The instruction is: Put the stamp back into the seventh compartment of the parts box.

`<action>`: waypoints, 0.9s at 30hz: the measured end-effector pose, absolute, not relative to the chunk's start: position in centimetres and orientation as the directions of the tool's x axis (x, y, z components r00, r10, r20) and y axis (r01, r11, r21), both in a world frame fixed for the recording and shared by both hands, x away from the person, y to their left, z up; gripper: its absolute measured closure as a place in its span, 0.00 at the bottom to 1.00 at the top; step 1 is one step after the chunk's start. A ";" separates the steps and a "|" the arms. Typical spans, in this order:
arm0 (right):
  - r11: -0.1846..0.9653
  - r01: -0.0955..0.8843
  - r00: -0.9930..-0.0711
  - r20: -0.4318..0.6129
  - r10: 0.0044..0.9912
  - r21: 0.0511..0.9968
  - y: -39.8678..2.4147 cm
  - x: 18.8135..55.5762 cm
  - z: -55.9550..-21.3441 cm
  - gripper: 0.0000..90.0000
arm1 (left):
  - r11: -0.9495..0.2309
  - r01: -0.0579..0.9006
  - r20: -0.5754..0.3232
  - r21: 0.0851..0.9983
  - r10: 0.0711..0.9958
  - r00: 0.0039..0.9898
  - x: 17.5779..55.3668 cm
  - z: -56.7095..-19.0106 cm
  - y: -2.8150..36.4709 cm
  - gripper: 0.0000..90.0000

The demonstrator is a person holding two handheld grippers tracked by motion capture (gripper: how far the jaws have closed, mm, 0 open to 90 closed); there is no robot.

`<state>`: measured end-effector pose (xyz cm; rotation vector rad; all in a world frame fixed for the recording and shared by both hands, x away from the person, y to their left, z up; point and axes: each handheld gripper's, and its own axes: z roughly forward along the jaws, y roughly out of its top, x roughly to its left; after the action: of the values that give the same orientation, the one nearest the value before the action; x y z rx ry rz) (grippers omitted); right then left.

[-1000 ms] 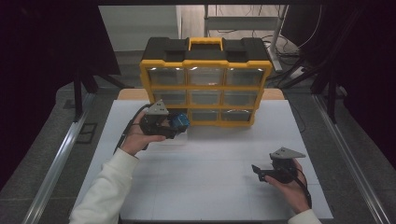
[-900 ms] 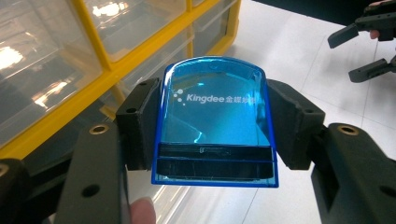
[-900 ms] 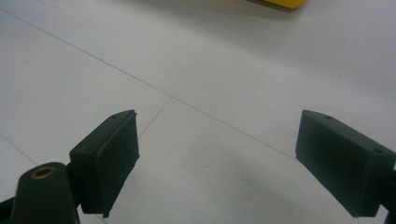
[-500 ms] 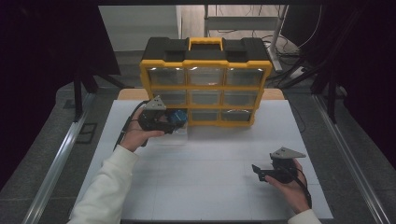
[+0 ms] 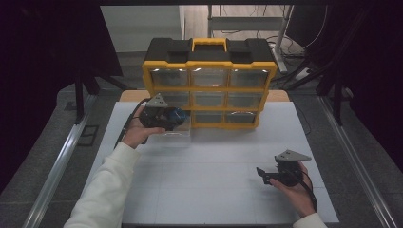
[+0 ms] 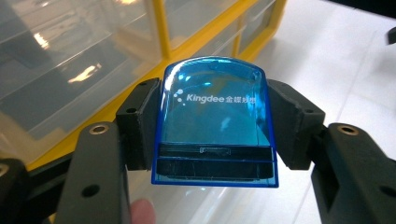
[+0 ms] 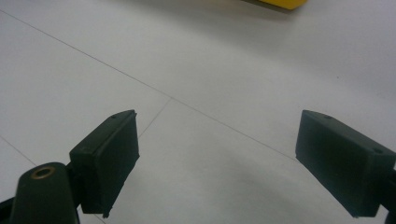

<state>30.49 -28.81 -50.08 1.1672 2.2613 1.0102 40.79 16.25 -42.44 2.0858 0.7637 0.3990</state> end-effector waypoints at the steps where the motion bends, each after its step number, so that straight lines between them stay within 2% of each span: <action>1: 0.390 0.531 -0.571 -0.022 0.821 0.752 -28.8 30.5 -50.1 0.15 | -0.451 0.376 0.010 0.809 0.650 0.760 40.9 -42.5 16.3 0.46; 15: 0.391 0.534 -0.572 -0.021 0.820 0.750 -28.8 30.5 -50.1 0.15 | -0.465 0.406 0.017 0.786 0.674 0.739 42.1 -43.9 17.1 0.46; 27: 0.392 0.535 -0.572 -0.020 0.820 0.748 -28.8 30.6 -50.2 0.15 | -0.498 0.382 0.044 0.778 0.650 0.759 42.1 -44.2 16.5 0.45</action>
<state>30.55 -28.81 -50.17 1.1703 2.2674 1.0060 42.09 16.55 -44.20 2.1499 0.7694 0.4260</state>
